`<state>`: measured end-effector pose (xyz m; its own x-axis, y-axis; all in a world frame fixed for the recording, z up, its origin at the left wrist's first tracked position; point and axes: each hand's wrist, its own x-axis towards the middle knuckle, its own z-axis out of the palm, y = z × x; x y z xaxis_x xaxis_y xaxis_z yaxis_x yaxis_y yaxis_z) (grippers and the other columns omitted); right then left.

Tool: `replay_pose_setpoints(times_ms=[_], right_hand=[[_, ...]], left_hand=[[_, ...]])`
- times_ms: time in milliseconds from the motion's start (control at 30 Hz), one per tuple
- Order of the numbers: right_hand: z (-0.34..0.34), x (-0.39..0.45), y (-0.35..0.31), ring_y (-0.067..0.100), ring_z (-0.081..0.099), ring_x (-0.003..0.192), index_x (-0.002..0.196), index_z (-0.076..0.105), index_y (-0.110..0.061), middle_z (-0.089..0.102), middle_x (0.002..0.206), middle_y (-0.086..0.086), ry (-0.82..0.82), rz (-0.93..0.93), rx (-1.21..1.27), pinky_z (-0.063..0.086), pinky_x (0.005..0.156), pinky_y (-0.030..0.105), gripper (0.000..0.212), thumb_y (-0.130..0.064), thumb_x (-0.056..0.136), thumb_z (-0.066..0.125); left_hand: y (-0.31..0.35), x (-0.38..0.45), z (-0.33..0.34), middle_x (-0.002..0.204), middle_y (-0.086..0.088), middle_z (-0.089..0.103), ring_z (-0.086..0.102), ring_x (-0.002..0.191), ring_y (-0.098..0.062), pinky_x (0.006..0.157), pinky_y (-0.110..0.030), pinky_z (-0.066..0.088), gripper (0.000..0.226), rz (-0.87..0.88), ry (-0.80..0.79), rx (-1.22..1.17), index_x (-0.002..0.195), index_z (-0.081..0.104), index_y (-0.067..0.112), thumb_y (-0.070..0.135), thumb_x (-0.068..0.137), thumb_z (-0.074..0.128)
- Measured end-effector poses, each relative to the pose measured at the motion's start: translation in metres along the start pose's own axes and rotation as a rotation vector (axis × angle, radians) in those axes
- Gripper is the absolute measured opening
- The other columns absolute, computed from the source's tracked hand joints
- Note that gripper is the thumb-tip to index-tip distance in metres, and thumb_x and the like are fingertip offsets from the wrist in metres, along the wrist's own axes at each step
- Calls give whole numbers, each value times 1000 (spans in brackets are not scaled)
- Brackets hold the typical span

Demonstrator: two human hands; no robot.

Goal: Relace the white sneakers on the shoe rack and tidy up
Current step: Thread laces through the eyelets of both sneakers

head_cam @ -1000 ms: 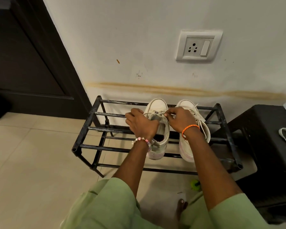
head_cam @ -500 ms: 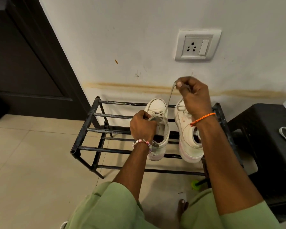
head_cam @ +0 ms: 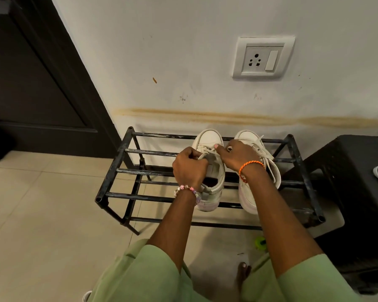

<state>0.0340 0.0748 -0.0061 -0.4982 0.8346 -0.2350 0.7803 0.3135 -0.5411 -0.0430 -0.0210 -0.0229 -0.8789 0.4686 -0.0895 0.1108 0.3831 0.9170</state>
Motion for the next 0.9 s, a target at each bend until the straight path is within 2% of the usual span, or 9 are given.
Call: replay_pose_setpoints(times_ms=[67, 200, 367, 500, 567, 633, 700, 800, 900], right_hand=[[4, 3, -2, 31, 57, 101, 102, 60, -10, 64, 104, 14, -42, -29, 31, 38, 76, 30, 37, -42, 97, 42], [5, 5, -2, 29, 58, 84, 79, 58, -11, 62, 83, 12, 21, -110, 178, 34, 68, 26, 25, -25, 96, 47], [6, 1, -4, 25, 58, 82, 77, 59, -12, 61, 81, 7, 58, -180, 275, 44, 75, 31, 23, -26, 94, 52], [4, -2, -6, 23, 57, 84, 80, 60, -14, 61, 83, 6, 79, -149, 235, 38, 72, 25, 22, -29, 94, 52], [-3, -6, -5, 22, 55, 85, 84, 59, -13, 59, 89, 7, 101, -104, 166, 37, 74, 25, 22, -31, 94, 50], [-10, -10, -6, 22, 50, 79, 78, 54, -10, 54, 92, 11, 151, -92, 135, 36, 74, 27, 26, -28, 95, 44], [-16, -17, -10, 31, 48, 86, 71, 49, -4, 54, 91, 19, 143, -105, 134, 37, 77, 32, 33, -19, 97, 34], [-21, -26, -13, 40, 51, 100, 90, 62, 13, 62, 97, 28, 138, -118, 227, 43, 82, 36, 40, -11, 96, 31], [-18, -34, -17, 22, 52, 66, 91, 64, 13, 60, 80, 22, 99, -135, 303, 40, 56, 26, 35, -7, 94, 36]], left_hand=[[0, 0, 0, 62, 9, 57, 51, 59, -2, 47, -13, 32, 5, -16, 6, -9, 72, 65, 13, 12, 73, 70], [0, 0, 2, 62, 7, 57, 52, 60, -7, 46, -16, 31, 6, -13, 12, 15, 71, 64, 14, 13, 73, 69], [2, 0, 3, 67, 0, 63, 56, 64, -14, 45, -17, 34, 6, -13, 16, 78, 70, 64, 14, 12, 74, 69], [3, -1, 3, 76, -3, 68, 60, 72, -19, 48, -19, 34, 2, 19, 35, 147, 77, 69, 13, 13, 75, 68], [4, -2, 2, 79, -5, 69, 62, 75, -20, 54, -21, 37, 8, 83, 41, 209, 82, 71, 12, 16, 76, 68], [6, -3, -2, 83, -5, 71, 65, 79, -22, 60, -24, 42, 15, 153, 26, 266, 87, 74, 13, 24, 79, 69], [9, 0, -10, 87, -5, 72, 66, 83, -22, 65, -24, 44, 21, 214, -45, 324, 92, 75, 13, 30, 81, 69], [16, 9, -25, 96, -8, 72, 65, 89, -22, 72, -27, 48, 29, 296, -264, 428, 102, 73, 10, 32, 86, 65], [20, 18, -36, 101, -9, 70, 63, 92, -22, 78, -32, 51, 30, 303, -441, 455, 106, 71, 8, 32, 90, 60]])
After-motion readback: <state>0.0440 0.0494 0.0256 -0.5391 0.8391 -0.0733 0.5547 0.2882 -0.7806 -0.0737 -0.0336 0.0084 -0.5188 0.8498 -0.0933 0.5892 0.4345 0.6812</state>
